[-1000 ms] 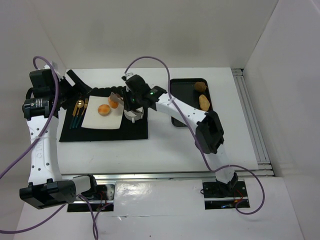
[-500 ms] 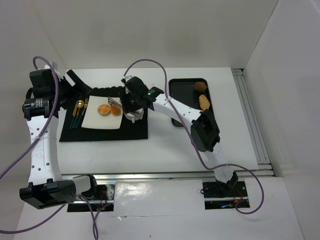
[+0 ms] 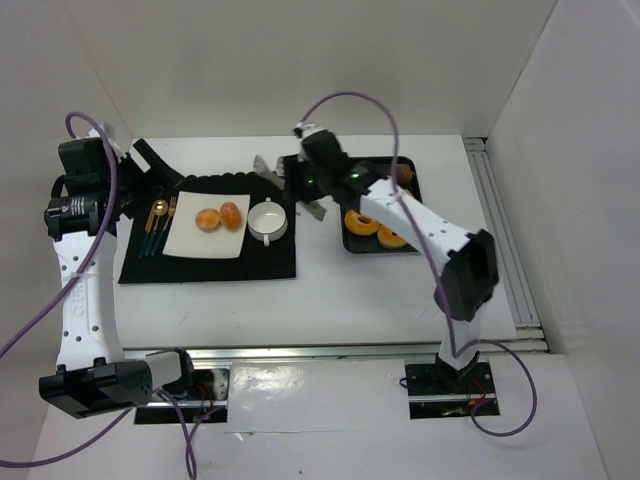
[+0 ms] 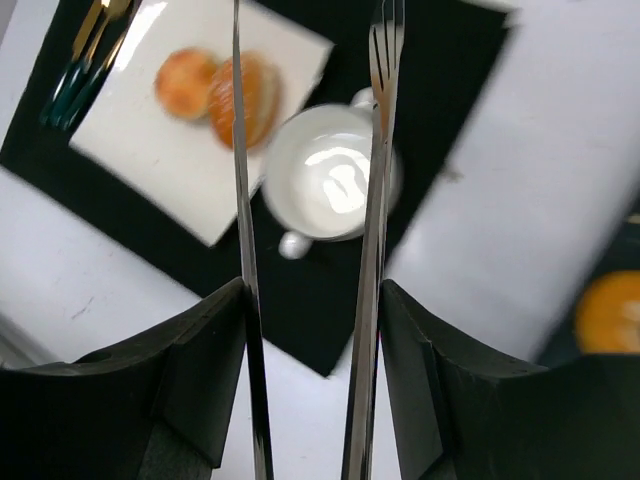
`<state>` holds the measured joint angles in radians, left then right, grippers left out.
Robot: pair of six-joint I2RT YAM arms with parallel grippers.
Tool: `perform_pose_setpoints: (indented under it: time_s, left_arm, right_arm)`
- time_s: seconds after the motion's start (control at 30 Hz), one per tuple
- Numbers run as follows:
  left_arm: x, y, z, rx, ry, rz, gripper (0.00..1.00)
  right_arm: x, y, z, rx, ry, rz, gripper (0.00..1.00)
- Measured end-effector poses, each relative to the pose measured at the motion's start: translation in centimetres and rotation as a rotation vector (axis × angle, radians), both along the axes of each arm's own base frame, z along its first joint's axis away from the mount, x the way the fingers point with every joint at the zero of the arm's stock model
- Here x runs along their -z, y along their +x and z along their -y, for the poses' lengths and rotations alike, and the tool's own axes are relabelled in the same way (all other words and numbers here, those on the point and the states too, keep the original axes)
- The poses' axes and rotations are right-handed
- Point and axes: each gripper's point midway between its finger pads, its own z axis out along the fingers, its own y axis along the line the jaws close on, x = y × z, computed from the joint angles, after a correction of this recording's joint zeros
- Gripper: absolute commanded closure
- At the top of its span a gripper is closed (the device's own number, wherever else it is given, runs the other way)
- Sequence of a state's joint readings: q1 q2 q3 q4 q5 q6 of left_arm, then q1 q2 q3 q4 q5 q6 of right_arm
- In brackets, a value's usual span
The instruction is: Place the bread
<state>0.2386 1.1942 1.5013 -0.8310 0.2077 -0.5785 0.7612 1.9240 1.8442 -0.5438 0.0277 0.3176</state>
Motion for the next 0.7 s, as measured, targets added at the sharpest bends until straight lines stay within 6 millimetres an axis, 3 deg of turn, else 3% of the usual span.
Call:
perform_pose_setpoints:
  time_s: [0.1,0.17,0.27,0.53,0.6,0.7]
  left_arm:
    - [0.0,0.0,0.1,0.003,-0.002,0.001,0.05]
    - [0.0,0.0,0.1,0.006,-0.004,0.001,0.05]
    - [0.0,0.0,0.2,0.013,-0.007,-0.003,0.06]
    - [1.1,0.6,0.4,0.031,-0.026,-0.042,0.06]
    - [1.5,0.6,0.4,0.033,-0.031,-0.058,0.06]
    - [2.1,0.6,0.4,0.037,-0.034,-0.085,0.06]
  right_arm:
    - [-2.3,0.9,6.6,0.13,0.006,0.046,0.4]
    - [-2.9,1.0,11.2,0.225,-0.01,0.073,0.4]
    - [-1.7,-0.7,14.5,0.277,-0.057,0.078,0.4]
    - [8.5,-8.0,13.1,0.124,-0.221,-0.054,0.4]
    - [9.7,-9.0,12.6,0.099,-0.246,-0.066,0.4]
    - [10.5,-8.7,11.7,0.101,-0.255,-0.042,0.38]
